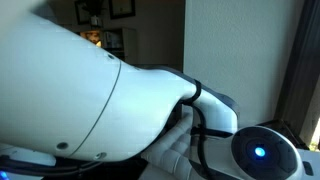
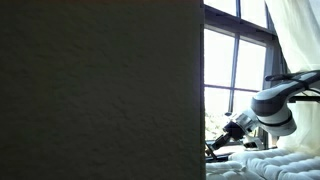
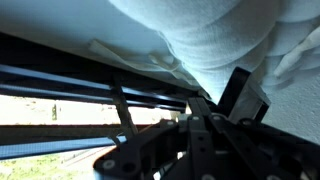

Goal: Open the slot in the window screen

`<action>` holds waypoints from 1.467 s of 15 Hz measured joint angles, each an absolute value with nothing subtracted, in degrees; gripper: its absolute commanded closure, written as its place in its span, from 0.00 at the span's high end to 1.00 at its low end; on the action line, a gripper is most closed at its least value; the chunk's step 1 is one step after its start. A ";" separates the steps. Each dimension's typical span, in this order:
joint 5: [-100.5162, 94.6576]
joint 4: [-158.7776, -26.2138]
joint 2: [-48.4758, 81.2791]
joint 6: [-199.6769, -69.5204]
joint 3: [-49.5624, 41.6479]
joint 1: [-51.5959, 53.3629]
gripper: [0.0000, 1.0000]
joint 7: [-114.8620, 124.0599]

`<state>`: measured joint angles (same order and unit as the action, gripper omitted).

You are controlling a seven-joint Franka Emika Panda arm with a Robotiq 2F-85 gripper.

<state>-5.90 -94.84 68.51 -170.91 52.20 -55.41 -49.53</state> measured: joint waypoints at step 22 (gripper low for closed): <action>-5.39 -96.17 71.74 -163.85 62.47 -63.53 0.00 -59.70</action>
<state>-5.39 -96.17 71.74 -163.85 62.47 -63.53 -59.70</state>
